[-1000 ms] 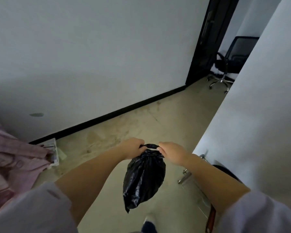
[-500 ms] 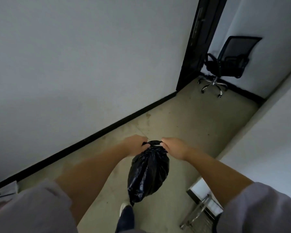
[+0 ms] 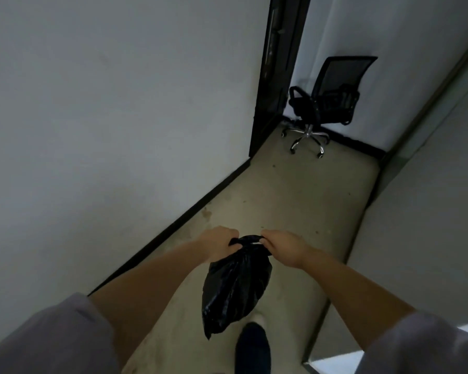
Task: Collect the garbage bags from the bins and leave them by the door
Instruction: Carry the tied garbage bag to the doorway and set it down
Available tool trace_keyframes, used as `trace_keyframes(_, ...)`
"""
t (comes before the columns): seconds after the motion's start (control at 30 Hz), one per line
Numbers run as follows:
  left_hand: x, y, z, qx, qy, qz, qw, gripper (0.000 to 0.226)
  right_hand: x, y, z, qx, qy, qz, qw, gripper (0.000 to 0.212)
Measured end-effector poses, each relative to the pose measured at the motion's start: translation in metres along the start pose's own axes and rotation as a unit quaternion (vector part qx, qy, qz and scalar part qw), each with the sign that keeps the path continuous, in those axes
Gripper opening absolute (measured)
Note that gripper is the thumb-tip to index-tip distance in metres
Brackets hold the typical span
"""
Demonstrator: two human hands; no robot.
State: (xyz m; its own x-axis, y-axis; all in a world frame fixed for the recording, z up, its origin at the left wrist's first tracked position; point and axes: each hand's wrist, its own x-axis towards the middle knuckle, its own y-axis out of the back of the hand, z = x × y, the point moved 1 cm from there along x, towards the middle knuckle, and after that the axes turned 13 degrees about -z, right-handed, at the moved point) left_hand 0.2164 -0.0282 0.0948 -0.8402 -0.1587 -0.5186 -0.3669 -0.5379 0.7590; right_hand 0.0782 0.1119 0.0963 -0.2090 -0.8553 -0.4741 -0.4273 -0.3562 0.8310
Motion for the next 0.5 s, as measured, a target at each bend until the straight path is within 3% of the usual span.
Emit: trace_keyframes(0.5,0.263,0.185,-0.022,-0.033,0.045,0.003,0.998,0.029,0.196,0.175,0.176,0.005,0.005,-0.010,1.000,0.031)
